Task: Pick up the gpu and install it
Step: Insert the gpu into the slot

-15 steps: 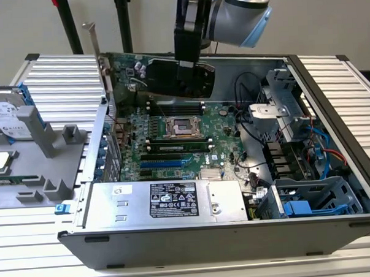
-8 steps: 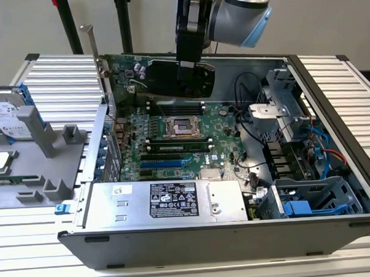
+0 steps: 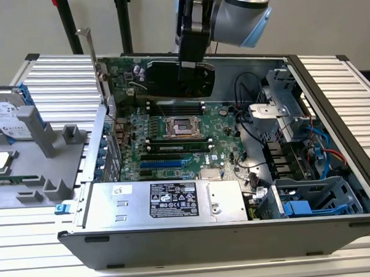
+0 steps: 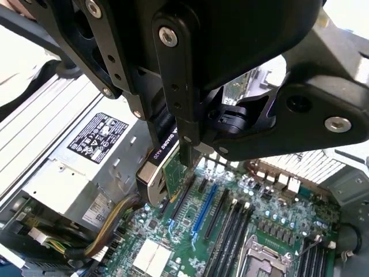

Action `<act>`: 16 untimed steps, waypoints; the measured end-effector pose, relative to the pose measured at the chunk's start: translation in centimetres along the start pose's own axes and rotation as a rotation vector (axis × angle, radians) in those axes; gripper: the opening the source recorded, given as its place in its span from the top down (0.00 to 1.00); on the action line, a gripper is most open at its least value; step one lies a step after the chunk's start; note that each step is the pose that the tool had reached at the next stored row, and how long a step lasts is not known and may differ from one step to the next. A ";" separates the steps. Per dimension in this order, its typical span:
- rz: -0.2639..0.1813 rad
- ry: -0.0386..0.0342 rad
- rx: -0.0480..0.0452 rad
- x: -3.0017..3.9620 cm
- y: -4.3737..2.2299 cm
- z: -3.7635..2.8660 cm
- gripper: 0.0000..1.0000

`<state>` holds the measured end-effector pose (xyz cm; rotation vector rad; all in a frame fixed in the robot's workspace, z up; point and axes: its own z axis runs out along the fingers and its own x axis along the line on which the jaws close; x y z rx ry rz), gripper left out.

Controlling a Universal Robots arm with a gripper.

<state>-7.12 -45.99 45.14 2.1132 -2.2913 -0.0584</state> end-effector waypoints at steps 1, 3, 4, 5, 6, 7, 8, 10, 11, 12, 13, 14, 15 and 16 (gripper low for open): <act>-0.007 0.0003 -0.0001 0.00 0.00 0.00 1.00; -0.023 0.0010 -0.0002 0.00 0.00 0.00 1.00; -0.031 0.0014 -0.0002 0.00 0.01 0.00 1.00; -0.038 0.0017 -0.0003 0.00 0.00 0.00 1.00; -0.045 0.0020 -0.0003 0.00 0.01 0.00 1.00; -0.051 0.0022 -0.0004 0.00 0.00 0.00 1.00; -0.056 0.0025 -0.0004 0.00 0.00 0.00 1.00; -0.066 0.0029 -0.0005 0.00 0.00 0.00 1.00; -0.068 0.0030 -0.0005 0.00 0.00 0.00 1.00; -0.069 0.0030 -0.0005 0.00 0.00 0.00 1.00; -0.069 0.0030 -0.0006 0.00 0.00 0.00 1.00; -0.069 0.0030 -0.0005 0.00 0.00 0.00 1.00; -0.069 0.0031 -0.0005 0.00 0.00 0.00 1.00; -0.069 0.0030 -0.0005 0.00 0.00 0.00 1.00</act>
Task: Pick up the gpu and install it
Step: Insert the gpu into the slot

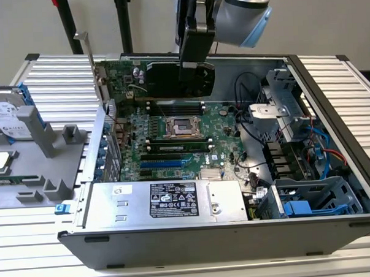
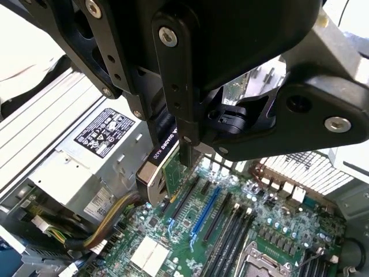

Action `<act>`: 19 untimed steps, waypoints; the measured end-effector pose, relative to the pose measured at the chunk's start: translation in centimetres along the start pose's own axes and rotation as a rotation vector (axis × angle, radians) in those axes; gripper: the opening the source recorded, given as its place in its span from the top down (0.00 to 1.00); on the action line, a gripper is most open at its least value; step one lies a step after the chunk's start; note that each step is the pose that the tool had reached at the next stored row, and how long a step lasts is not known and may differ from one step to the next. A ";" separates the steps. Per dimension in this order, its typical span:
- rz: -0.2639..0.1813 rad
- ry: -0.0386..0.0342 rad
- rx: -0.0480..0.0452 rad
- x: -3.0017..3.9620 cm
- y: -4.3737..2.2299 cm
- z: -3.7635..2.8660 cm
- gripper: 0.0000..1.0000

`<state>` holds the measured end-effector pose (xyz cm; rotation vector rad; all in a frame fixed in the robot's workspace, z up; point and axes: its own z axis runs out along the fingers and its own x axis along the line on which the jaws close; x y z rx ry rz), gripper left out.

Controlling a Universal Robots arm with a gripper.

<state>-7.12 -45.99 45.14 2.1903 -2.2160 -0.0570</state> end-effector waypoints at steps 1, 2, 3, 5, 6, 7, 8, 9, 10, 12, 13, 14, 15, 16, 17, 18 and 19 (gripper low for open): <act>0.000 0.0001 0.0000 0.00 0.00 0.01 1.00; 0.000 0.0004 0.0001 -0.01 -0.04 0.04 1.00; 0.000 0.0009 0.0000 -0.02 -0.11 0.06 1.00; 0.000 0.0013 0.0000 -0.02 -0.29 0.13 1.00; 0.000 0.0020 -0.0002 -0.04 -0.42 0.15 1.00; 0.000 0.0024 -0.0004 -0.04 -0.55 0.18 1.00; 0.000 0.0026 -0.0008 -0.05 -0.70 0.21 1.00; 0.000 0.0031 -0.0013 -0.06 -0.87 0.24 1.00; 0.000 0.0035 -0.0017 -0.07 -1.03 0.26 1.00; 0.000 0.0042 -0.0026 -0.08 -1.37 0.32 1.00; 0.000 0.0045 -0.0031 -0.09 -1.53 0.35 1.00; 0.000 0.0049 -0.0035 -0.10 -1.67 0.37 1.00; 0.000 0.0052 -0.0040 -0.10 -1.81 0.40 1.00; 0.000 0.0058 -0.0045 -0.10 -1.94 0.41 1.00; 0.000 0.0061 -0.0048 -0.11 -2.04 0.42 1.00; 0.001 0.0064 -0.0050 -0.11 -2.12 0.42 1.00; 0.000 0.0065 -0.0051 -0.10 -2.17 0.41 1.00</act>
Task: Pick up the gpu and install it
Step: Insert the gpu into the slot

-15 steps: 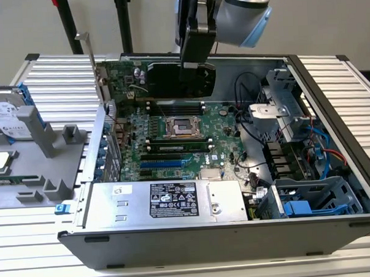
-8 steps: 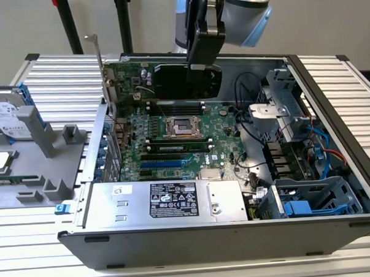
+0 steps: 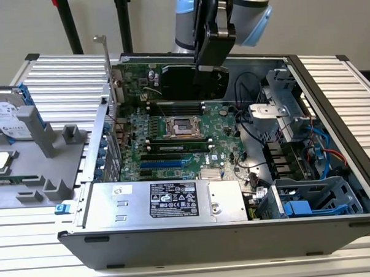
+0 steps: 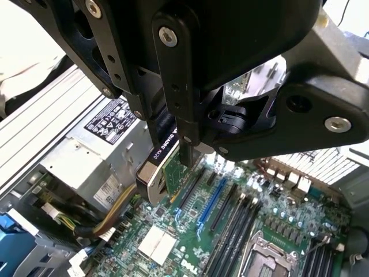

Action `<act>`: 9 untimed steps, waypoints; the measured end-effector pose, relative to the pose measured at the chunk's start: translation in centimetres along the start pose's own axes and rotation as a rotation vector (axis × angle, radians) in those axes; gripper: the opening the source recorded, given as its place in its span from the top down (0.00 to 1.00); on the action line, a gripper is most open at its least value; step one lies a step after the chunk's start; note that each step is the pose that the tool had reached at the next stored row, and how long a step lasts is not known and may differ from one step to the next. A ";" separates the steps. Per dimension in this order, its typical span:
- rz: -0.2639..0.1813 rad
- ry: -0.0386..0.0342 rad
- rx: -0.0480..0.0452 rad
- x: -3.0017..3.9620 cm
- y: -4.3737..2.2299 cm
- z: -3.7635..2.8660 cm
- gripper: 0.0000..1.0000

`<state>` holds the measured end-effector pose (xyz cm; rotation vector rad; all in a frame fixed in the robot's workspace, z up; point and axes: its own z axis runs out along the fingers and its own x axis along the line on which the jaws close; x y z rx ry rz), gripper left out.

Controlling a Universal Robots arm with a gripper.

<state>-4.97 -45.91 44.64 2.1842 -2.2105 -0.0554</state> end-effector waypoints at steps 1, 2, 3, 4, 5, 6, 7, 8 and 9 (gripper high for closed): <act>0.000 0.0000 0.0000 0.00 0.00 0.00 1.00; 0.000 -0.0001 0.0000 0.00 0.00 0.01 1.00; 0.000 -0.0002 0.0000 -0.01 -0.01 0.01 1.00; 0.000 -0.0001 0.0000 0.00 -0.01 0.01 1.00; 0.000 -0.0002 0.0000 0.00 -0.01 0.01 1.00; 0.000 -0.0001 0.0000 0.00 -0.01 0.01 1.00; 0.000 -0.0001 0.0000 0.00 -0.01 0.02 1.00; 0.000 -0.0002 0.0000 -0.01 -0.02 0.08 1.00; 0.000 -0.0002 0.0000 -0.01 -0.02 0.18 1.00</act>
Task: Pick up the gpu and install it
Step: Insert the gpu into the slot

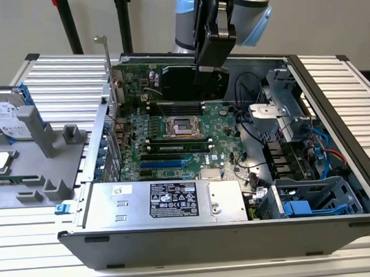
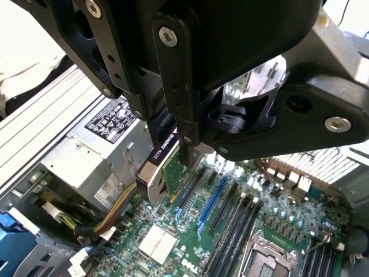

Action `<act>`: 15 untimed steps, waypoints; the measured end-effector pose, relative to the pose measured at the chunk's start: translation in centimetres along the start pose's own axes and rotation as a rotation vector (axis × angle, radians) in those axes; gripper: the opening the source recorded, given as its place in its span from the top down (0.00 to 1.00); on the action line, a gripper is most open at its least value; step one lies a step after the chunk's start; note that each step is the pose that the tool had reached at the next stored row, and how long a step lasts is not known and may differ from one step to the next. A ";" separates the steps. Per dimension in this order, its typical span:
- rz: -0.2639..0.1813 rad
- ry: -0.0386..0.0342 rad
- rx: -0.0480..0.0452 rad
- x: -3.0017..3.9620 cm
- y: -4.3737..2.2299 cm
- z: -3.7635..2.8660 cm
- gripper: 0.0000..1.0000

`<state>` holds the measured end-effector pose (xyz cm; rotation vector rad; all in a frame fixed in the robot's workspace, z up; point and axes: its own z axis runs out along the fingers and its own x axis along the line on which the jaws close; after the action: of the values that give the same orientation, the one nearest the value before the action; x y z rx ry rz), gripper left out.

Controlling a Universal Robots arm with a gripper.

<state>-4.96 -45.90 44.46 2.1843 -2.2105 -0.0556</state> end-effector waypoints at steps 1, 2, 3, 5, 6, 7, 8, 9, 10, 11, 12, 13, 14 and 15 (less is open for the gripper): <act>0.000 0.0002 -0.0001 0.00 0.00 0.12 1.00; 0.000 -0.0001 0.0000 0.00 -0.01 0.28 1.00; 0.000 0.0000 0.0000 0.00 -0.02 0.44 1.00; 0.000 0.0001 0.0000 0.00 -0.04 0.73 1.00; 0.001 0.0001 0.0000 0.00 -0.04 0.85 1.00; 0.002 0.0000 0.0000 -0.01 -0.05 0.97 1.00; 0.004 -0.0002 0.0001 -0.01 -0.06 1.10 1.00; 0.009 -0.0005 0.0001 -0.01 -0.06 1.23 1.00; 0.015 -0.0007 0.0001 -0.01 -0.06 1.35 1.00; 0.022 -0.0011 0.0001 -0.01 -0.07 1.47 1.00; 0.030 -0.0015 0.0001 -0.02 -0.08 1.58 1.00; 0.037 -0.0018 0.0001 -0.02 -0.08 1.66 1.00; 0.042 -0.0020 0.0001 -0.02 -0.08 1.71 1.00; 0.044 -0.0019 0.0000 -0.02 -0.08 1.72 1.00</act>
<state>-4.96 -45.88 42.74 2.1356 -2.2584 -0.0565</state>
